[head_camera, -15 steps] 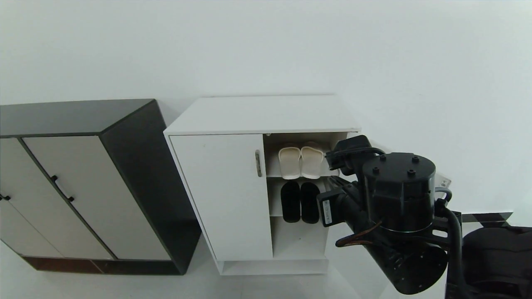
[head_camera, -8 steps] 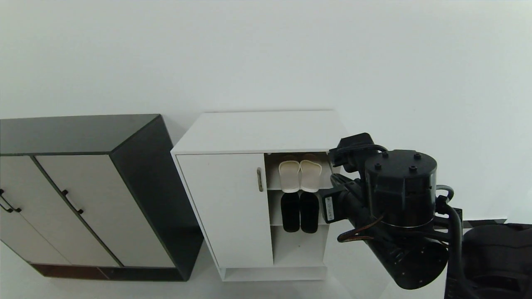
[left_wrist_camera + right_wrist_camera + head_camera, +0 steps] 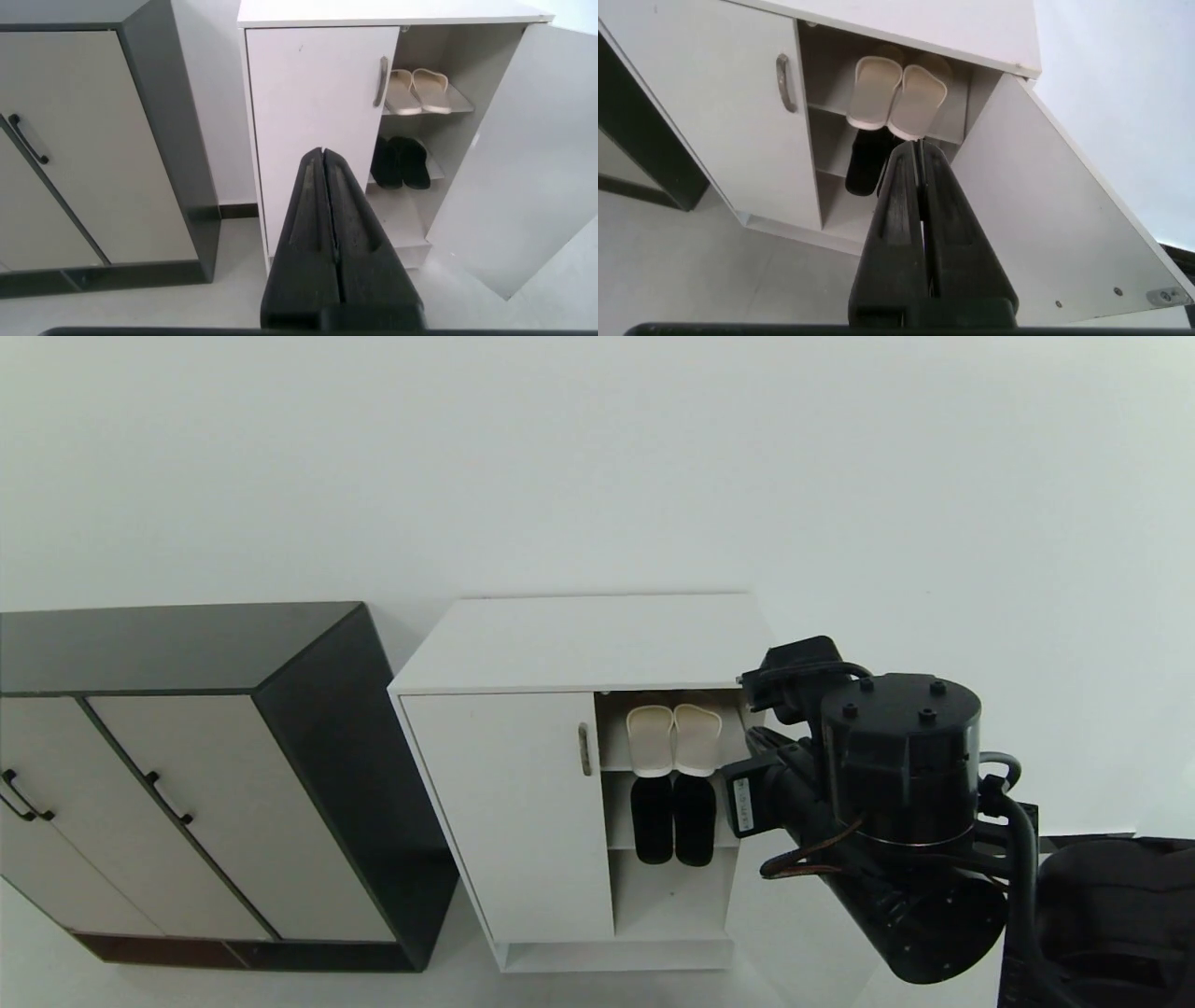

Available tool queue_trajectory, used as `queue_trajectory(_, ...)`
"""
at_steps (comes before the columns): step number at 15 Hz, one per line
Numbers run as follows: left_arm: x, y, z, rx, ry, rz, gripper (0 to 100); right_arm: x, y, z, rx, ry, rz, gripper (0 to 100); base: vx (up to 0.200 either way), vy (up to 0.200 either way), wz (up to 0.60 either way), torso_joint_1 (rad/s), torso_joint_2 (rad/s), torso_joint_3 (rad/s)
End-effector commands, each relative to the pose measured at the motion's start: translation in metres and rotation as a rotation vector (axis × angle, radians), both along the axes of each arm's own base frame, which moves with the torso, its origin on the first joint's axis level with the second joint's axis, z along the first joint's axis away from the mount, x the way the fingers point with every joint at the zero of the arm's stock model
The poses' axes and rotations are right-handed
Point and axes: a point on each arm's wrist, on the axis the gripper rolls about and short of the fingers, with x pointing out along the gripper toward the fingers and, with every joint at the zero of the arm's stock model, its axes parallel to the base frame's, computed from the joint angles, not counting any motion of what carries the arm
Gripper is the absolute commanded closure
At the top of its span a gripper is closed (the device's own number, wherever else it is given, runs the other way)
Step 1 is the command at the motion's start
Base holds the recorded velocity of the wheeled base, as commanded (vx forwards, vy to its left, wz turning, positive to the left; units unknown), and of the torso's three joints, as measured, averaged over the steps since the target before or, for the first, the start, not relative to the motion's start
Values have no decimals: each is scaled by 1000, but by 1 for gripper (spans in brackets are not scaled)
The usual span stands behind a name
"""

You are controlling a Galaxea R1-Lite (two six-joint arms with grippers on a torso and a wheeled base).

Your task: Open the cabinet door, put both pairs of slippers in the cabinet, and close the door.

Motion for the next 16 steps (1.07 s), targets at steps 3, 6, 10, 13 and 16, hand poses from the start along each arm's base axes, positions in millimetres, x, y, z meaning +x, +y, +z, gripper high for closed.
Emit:
queue_trajectory(3,0,0,0,0,1,0,100,1,-1,-1,-2,1,-4,100,0,0,0,0,0,0)
queue_trajectory(6,0,0,0,0,1,0,100,1,0,-1,-3,2,-2,100,0,0,0,0,0,0)
queue_trajectory(10,0,0,0,0,1,0,100,6,1,-7,-17,12,-13,100,0,0,-150,1,-1,1)
queue_trajectory(13,0,0,0,1,1,0,100,8,1,-7,-8,6,-19,100,0,0,-600,-1,-1,4)
queue_trajectory(16,0,0,0,1,1,0,100,12,-2,-7,-9,6,-33,100,0,0,-600,10,-6,1)
